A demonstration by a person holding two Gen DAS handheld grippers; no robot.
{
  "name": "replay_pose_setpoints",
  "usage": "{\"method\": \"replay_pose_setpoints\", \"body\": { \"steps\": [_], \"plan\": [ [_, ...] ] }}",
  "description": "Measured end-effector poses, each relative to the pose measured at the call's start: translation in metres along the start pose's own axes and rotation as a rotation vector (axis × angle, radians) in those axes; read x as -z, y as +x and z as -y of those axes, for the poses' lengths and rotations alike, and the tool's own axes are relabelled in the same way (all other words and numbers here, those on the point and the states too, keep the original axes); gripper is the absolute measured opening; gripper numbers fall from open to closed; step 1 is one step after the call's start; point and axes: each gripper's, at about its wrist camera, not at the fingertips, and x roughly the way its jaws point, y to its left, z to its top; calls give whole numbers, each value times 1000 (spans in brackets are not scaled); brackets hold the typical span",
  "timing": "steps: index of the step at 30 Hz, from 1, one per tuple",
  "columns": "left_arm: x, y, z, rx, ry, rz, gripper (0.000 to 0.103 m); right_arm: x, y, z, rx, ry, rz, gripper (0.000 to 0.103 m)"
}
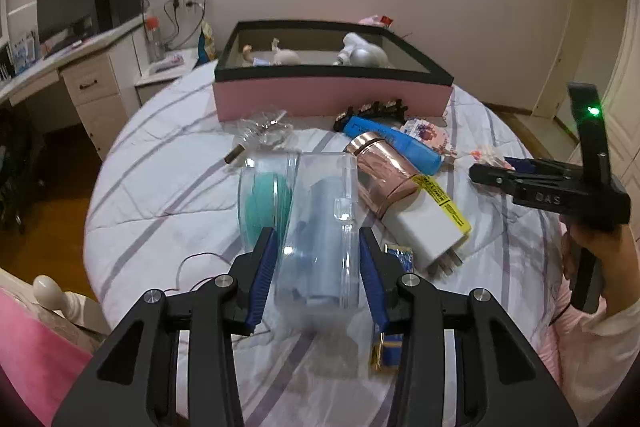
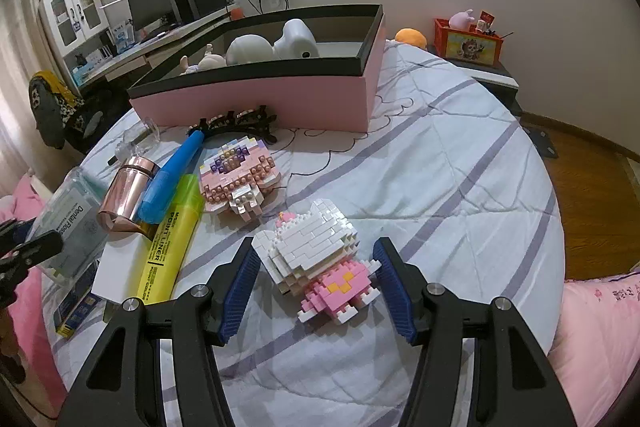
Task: Organize rigid objects
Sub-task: 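Lift the clear case and block figure toward the pink box with both grippers, then open both grippers to drop the clear case and block figure into the pink box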
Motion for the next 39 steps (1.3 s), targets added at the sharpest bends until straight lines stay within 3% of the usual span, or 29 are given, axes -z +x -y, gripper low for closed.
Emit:
{"method": "replay_pose_setpoints", "body": {
  "steps": [3, 9, 17, 23, 31, 39],
  "plan": [
    [1, 6, 6, 9, 19, -4, 32, 0, 0, 1, -4, 3, 3, 60],
    [-9, 2, 6, 32, 6, 40, 32, -3, -9, 2, 11, -3, 48, 60],
    [-54, -6, 4, 56, 7, 122, 32, -32, -30, -8, 2, -34, 128, 60],
    [-110, 6, 9, 72, 55, 155, 32, -78, -25, -28, 6, -104, 157, 60],
    [-182, 86, 5, 45, 90, 43, 32, -139, 28, -26, 59, -117, 120, 60],
    [-196, 140, 5, 30, 104, -53, 33, -147, 74, -11, 95, -120, 49, 60]
  ]
}}
